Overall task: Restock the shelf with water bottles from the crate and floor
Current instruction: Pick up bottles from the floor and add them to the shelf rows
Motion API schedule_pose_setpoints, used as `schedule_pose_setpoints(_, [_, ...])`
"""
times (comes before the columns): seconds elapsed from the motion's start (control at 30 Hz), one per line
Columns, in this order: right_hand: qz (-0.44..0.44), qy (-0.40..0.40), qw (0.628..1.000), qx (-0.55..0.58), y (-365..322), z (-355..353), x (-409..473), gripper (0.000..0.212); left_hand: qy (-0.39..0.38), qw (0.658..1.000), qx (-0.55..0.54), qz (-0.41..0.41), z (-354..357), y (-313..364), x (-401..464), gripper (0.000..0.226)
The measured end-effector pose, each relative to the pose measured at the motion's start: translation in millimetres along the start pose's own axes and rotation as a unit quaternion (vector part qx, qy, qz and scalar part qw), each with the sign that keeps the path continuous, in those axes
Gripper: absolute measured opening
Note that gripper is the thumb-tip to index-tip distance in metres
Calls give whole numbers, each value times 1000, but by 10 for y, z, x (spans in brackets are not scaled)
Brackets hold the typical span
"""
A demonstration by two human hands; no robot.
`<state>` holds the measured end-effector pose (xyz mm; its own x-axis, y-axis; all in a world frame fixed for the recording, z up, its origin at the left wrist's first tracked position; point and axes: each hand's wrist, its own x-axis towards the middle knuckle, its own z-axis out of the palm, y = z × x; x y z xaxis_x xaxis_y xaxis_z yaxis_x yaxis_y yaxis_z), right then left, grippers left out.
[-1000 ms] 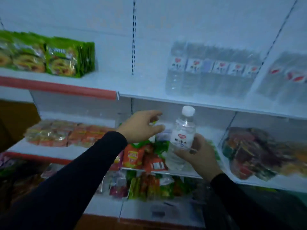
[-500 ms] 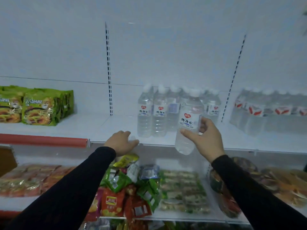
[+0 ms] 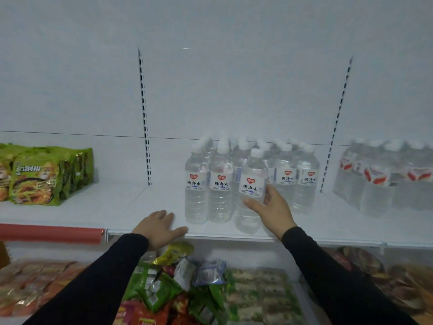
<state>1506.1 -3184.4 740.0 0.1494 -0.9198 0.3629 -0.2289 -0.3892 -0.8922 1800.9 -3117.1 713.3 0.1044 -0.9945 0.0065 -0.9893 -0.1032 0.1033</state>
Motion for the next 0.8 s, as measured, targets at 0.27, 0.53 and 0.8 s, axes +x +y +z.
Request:
schedule_pose_setpoints(0.27, [-25, -69, 997, -15, 53, 44, 122, 62, 22, 999, 18, 25, 84, -134, 135, 144])
schedule_pose_setpoints(0.53, [-37, -63, 991, -111, 137, -41, 186, 67, 35, 999, 22, 25, 166, -185, 188, 143])
schedule_pose_setpoints(0.8, [-32, -14, 997, -69, 229, 73, 177, 62, 37, 999, 14, 22, 152, -170, 178, 146])
